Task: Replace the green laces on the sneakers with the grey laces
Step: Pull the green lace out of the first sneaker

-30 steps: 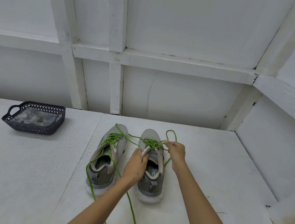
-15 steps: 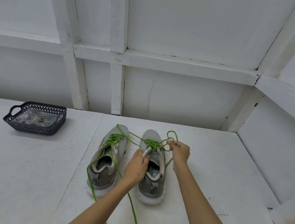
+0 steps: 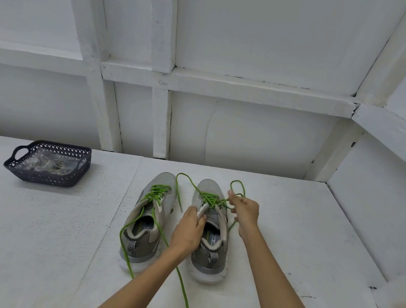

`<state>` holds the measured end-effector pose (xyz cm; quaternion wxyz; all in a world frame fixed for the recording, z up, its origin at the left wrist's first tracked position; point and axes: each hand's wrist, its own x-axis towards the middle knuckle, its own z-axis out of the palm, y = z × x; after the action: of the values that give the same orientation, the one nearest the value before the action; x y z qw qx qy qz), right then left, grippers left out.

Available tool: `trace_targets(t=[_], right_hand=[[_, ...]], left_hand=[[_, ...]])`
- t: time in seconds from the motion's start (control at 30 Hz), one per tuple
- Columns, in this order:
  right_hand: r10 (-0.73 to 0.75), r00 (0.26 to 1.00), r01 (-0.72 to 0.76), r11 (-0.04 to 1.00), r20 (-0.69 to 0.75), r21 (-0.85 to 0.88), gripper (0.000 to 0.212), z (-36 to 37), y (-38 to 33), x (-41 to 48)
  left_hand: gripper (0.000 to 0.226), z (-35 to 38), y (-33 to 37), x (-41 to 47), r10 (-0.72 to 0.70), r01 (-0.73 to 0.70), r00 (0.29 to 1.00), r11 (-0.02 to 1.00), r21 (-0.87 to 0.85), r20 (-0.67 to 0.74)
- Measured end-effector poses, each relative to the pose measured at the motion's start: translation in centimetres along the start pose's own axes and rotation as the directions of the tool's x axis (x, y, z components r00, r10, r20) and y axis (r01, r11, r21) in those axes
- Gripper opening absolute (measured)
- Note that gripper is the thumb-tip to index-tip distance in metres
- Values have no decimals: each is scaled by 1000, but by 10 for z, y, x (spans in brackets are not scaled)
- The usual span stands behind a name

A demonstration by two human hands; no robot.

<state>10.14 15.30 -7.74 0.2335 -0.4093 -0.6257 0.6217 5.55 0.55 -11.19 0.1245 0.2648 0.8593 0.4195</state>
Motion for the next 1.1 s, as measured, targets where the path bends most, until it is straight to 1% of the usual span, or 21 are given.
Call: trace_targets(t=[0.07, 0.1, 0.13, 0.2, 0.27, 0.3, 0.33, 0.4, 0.43, 0.47, 0.57, 0.63, 0.7, 0.77, 0.8, 0.83, 0.87, 0.93, 1.0, 1.03, 1.1], right_hand=[[41, 981, -21, 994, 192, -107, 37, 0, 2, -2], [28, 976, 3, 990, 214, -144, 36, 1, 4, -2], [-8, 984, 35, 988, 177, -153, 34, 2, 4, -1], [-69, 997, 67, 992, -15, -104, 31, 4, 5, 0], [-45, 979, 51, 998, -197, 23, 31, 4, 3, -1], [-22, 981, 34, 998, -192, 56, 30, 3, 1, -1], [-1, 993, 6, 999, -119, 42, 31, 3, -1, -2], [62, 991, -54, 996, 118, -70, 34, 2, -2, -3], [78, 979, -54, 990, 190, -128, 31, 2, -2, -4], [59, 980, -28, 987, 192, -159, 29, 2, -1, -3], [-60, 997, 57, 997, -43, -57, 31, 3, -1, -2], [-54, 983, 70, 994, -175, 82, 29, 3, -2, -1], [-23, 996, 28, 997, -85, 67, 30, 2, -4, -3], [30, 992, -21, 997, 123, -72, 35, 1, -4, -5], [44, 981, -17, 990, 191, -137, 33, 1, -4, -6], [25, 980, 10, 984, 196, -177, 30, 1, -3, -6], [-24, 989, 51, 982, 144, -183, 29, 2, -4, -6], [-111, 991, 100, 986, -73, -135, 33, 4, -4, -6], [-108, 962, 107, 994, -249, -19, 36, 4, -4, -4], [-95, 967, 101, 995, -235, 10, 38, 4, -4, -3], [-74, 997, 73, 996, -25, -42, 41, 3, -3, -5]], left_hand=[[23, 1, 0, 0, 0, 0, 1000, 1000, -9, -2], [22, 1, 0, 0, 1, -1, 1000, 1000, -13, -1], [22, 1, 0, 0, 1, -1, 1000, 1000, -13, 1], [22, 0, 0, -1, 0, 0, 1000, 1000, -1, 2], [22, 0, 0, -2, 1, -1, 1000, 1000, 1, -4], [22, 0, 0, -2, 0, 0, 1000, 1000, 3, -7], [22, 0, 0, -2, -1, 2, 1000, 1000, 4, -8], [23, 1, 0, -1, -1, 1, 1000, 1000, -4, -13], [23, 1, 0, -1, -1, 1, 1000, 1000, -10, -13], [22, 1, 0, -1, 0, 0, 1000, 1000, -13, -12], [24, 1, 1, -1, 2, -2, 1000, 1000, -2, -8], [24, 0, 0, -1, 7, -7, 1000, 1000, -6, -11], [24, 1, 0, -1, 2, -2, 1000, 1000, -10, -11], [24, 1, 0, -1, -2, 1, 1000, 1000, -6, -12], [24, 1, 0, -1, -3, 3, 1000, 1000, -8, -14], [23, 1, 0, -1, -3, 2, 1000, 1000, -10, -16], [23, 1, 0, -1, -2, 2, 1000, 1000, -10, -16], [22, 1, 0, -2, -2, 2, 1000, 1000, -1, -14], [21, 1, 0, -2, -3, 3, 1000, 1000, 0, -15], [21, 1, 0, -2, -3, 3, 1000, 1000, 2, -16], [19, 1, -1, -1, -3, 3, 1000, 1000, 6, -13]])
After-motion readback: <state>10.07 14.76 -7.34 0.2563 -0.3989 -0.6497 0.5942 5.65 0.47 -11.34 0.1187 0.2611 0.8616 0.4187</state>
